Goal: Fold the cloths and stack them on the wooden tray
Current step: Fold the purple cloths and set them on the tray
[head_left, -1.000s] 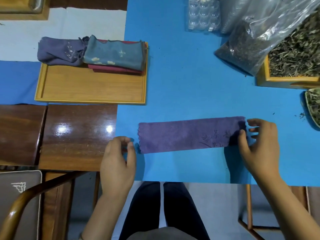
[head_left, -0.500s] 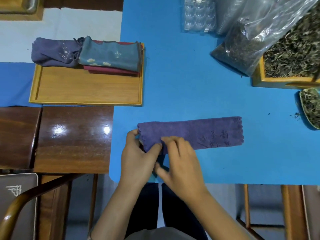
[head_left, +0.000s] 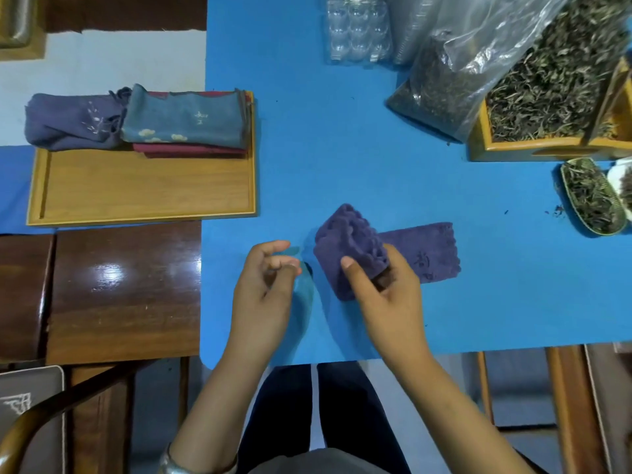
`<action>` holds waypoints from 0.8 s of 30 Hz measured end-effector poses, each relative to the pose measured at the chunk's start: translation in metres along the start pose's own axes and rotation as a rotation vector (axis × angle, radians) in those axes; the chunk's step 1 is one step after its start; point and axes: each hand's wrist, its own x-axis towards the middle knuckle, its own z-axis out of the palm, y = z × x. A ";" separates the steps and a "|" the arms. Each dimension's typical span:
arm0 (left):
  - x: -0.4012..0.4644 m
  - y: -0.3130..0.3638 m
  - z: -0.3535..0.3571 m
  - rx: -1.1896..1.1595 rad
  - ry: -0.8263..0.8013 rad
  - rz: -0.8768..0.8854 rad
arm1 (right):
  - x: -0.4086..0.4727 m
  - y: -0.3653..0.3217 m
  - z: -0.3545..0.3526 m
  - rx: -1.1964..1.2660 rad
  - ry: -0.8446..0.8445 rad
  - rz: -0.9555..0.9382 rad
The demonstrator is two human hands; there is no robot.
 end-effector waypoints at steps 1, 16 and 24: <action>0.001 -0.002 0.003 0.015 -0.009 -0.025 | 0.002 -0.001 -0.007 0.038 0.020 0.016; -0.011 0.003 0.079 0.292 -0.133 -0.150 | 0.016 0.042 -0.100 -0.554 0.148 -0.056; -0.008 0.006 0.101 0.474 0.008 -0.063 | 0.038 0.043 -0.106 -0.812 0.211 -0.157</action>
